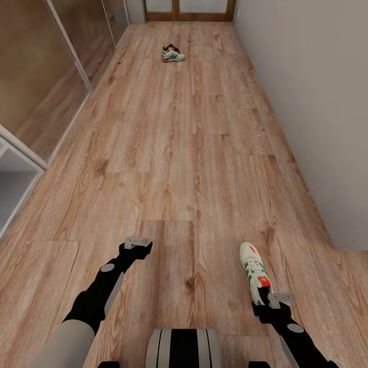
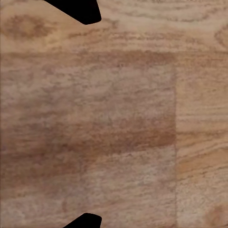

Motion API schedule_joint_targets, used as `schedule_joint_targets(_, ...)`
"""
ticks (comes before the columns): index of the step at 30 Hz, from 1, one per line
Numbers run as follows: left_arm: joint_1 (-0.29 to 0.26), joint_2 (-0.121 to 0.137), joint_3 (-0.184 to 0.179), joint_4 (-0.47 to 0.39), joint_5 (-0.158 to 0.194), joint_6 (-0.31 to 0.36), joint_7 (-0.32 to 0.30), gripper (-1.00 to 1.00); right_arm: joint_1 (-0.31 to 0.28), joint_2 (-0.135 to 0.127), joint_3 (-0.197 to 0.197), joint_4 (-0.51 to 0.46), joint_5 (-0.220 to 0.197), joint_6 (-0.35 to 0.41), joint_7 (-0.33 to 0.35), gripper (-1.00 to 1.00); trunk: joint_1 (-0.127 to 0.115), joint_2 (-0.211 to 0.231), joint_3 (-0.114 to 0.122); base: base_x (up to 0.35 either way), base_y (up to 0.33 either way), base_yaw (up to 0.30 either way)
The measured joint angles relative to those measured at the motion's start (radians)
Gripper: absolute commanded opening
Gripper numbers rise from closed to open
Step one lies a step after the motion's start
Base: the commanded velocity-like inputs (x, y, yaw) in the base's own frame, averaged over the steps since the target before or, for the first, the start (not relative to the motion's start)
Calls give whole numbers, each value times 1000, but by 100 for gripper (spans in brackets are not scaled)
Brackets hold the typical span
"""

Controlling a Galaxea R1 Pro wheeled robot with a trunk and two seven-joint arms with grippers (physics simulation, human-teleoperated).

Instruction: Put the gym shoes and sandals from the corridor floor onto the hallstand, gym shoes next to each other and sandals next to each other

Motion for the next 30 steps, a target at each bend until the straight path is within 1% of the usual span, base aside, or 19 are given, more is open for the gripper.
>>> schedule_joint_targets(28,-1,0,-2,-8,-1,2,3,100,0,0,-1,0,0,0,-1,100,0,0,0,1,0,0)
schedule_joint_targets(30,0,1,-3,-18,0,3,3,100,0,0,-1,0,0,0,-1,100,1,0,-8,0,0,0)
